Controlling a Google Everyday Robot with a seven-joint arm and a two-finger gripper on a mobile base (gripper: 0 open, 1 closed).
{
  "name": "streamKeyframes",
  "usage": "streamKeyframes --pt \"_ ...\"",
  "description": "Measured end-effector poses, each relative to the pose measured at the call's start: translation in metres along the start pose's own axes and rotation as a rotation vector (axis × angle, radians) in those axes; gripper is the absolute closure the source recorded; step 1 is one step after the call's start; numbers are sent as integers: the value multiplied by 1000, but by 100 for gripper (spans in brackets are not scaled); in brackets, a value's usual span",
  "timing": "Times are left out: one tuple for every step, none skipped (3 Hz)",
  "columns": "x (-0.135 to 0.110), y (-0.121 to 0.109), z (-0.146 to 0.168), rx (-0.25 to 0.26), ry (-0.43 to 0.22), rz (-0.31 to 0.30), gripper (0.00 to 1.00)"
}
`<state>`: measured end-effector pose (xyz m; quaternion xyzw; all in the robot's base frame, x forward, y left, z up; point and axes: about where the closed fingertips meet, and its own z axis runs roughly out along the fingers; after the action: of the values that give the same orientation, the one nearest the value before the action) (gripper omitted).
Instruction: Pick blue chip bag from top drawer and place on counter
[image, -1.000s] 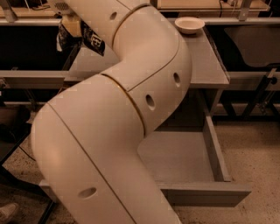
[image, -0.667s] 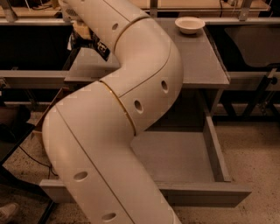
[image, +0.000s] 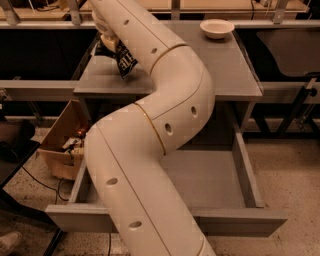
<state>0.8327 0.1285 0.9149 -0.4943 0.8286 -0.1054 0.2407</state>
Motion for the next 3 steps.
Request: streamKeyframes --pt "0 -1 3 2 -4 12 81" --pt "0 -1 3 2 -4 12 58" --pt "0 -1 3 2 -4 12 35"
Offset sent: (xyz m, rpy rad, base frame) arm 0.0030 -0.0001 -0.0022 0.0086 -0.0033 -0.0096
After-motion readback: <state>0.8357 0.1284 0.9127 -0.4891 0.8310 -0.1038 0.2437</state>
